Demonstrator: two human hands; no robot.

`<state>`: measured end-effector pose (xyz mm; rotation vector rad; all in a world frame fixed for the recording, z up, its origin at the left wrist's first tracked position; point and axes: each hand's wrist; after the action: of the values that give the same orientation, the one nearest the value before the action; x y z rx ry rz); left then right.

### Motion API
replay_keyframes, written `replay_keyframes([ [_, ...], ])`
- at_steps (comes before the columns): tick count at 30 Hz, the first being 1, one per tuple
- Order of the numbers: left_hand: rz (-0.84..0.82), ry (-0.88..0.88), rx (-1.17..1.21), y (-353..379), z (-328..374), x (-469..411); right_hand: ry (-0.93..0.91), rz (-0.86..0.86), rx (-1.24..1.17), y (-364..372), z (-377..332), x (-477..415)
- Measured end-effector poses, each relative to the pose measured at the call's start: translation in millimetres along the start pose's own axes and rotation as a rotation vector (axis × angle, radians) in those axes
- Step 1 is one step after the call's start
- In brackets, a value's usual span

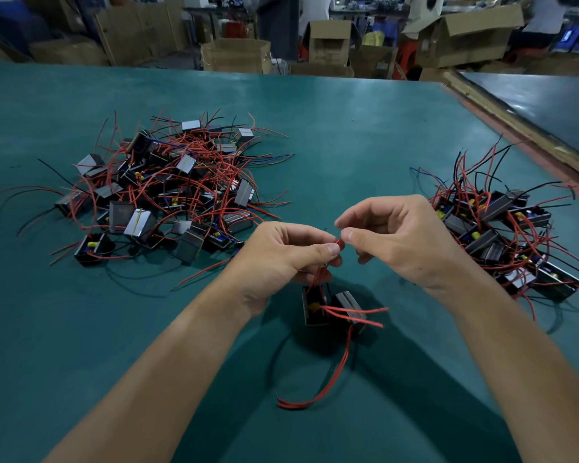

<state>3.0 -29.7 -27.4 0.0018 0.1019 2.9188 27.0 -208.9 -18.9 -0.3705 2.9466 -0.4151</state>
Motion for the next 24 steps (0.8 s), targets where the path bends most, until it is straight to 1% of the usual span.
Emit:
replay_keyframes([
  [6, -0.007, -0.050, 0.037, -0.5, 1.1, -0.6, -0.024, -0.016, 0.003, -2.1, -1.3, 0.9],
  [12, -0.056, -0.069, 0.032, -2.0, 1.4, -0.7, -0.081, -0.028, 0.023, -2.3, -2.9, 2.9],
  [16, -0.025, -0.017, 0.000, 1.0, 0.6, -0.1, -0.070, -0.012, 0.027, -1.4, -2.9, 1.9],
  [24, 0.096, 0.133, -0.145, 7.0, -4.9, -1.7, 0.082, 0.006, 0.082, -3.2, 3.2, -1.8],
])
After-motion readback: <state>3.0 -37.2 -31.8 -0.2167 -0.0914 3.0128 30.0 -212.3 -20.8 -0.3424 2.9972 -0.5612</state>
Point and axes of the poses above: each hand's wrist, its own x-axis away from the middle knuckle, its own y-axis out of the palm, z = x × y, and after that the axes turned 8 degrees about y, right-handed
